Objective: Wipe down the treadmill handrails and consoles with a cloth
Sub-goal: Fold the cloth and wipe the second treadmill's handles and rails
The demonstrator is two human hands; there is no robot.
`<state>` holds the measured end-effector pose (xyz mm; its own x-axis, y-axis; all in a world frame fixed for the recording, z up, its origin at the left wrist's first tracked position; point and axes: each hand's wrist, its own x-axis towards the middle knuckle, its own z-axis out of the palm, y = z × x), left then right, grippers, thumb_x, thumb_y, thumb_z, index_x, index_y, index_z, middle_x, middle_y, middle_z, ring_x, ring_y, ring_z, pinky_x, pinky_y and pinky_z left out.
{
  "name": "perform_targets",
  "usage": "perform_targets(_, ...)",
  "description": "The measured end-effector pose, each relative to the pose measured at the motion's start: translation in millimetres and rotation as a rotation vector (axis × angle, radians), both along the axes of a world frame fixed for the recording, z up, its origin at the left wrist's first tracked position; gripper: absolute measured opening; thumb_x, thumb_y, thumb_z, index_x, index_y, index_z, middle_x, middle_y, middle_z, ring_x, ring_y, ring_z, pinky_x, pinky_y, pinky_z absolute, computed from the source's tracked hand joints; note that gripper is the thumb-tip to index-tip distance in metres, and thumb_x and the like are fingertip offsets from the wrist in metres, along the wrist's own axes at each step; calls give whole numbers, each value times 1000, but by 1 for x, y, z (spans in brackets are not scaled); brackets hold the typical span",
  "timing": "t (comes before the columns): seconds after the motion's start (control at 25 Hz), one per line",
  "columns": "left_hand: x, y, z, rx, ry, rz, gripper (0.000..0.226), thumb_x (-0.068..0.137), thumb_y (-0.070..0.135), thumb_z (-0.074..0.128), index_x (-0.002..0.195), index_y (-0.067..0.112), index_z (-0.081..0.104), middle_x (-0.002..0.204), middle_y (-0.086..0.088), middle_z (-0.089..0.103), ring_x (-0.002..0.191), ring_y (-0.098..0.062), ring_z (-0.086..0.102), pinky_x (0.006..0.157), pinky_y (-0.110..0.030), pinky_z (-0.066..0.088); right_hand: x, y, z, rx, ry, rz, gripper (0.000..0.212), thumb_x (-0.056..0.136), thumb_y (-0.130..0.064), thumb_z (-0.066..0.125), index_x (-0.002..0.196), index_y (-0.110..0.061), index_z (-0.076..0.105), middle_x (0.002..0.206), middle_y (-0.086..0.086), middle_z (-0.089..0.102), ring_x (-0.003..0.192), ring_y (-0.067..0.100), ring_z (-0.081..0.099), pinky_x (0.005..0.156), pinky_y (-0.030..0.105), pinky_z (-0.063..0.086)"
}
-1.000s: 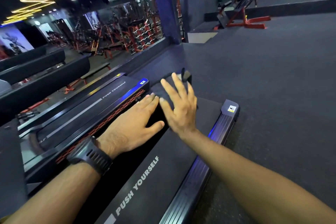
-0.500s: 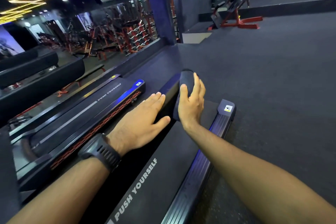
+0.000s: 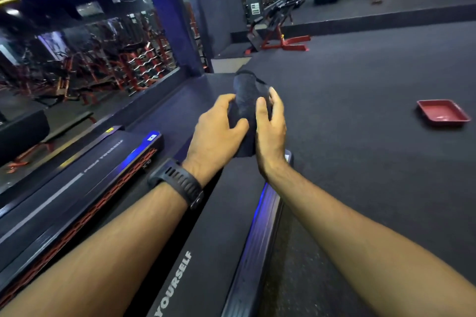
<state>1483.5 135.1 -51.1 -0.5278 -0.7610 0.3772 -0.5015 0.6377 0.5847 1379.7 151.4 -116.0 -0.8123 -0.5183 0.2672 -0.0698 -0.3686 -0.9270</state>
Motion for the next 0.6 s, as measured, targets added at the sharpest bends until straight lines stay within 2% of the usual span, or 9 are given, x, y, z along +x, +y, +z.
perform_targets(0.08,-32,-22,6,86,83,30,39,86,22,60,125,28,58,114,6,68,105,-12,61,83,-23,43,-30,-10,-6,10,-76,-2,74,88,-57,65,150,-25,41,147,-6,52,133,6,48,112,31,40)
perform_targets(0.16,-68,-46,8,183,152,31,30,85,20,59,113,28,63,103,9,69,98,-10,62,77,-24,43,-65,-26,-10,20,-118,8,89,72,-72,68,145,-26,46,138,-9,60,127,7,56,109,39,45)
perform_targets(0.28,-125,-81,4,276,227,2,22,79,20,60,99,26,65,86,9,69,86,-13,62,71,-31,47,-124,-57,-5,-18,-113,27,71,72,-68,68,131,-27,58,123,-11,68,117,7,62,104,41,49)
perform_targets(0.44,-222,-134,1,315,338,-39,36,72,47,65,101,25,65,94,7,72,93,-13,67,85,-42,55,-222,-104,10,-26,-20,51,48,88,-46,70,130,-27,55,121,-11,66,112,5,63,100,39,52)
perform_targets(0.52,-270,-161,3,315,394,-46,34,79,49,67,102,25,64,97,8,72,94,-11,68,86,-42,56,-271,-129,18,-4,0,95,52,87,-52,69,131,-29,54,122,-11,67,112,6,64,99,40,53)
perform_targets(0.6,-309,-188,3,300,471,-42,21,90,37,66,103,22,64,98,7,72,93,-9,67,85,-40,57,-314,-154,27,31,-48,172,63,79,-67,65,128,-28,59,121,-7,70,112,13,66,99,46,53)
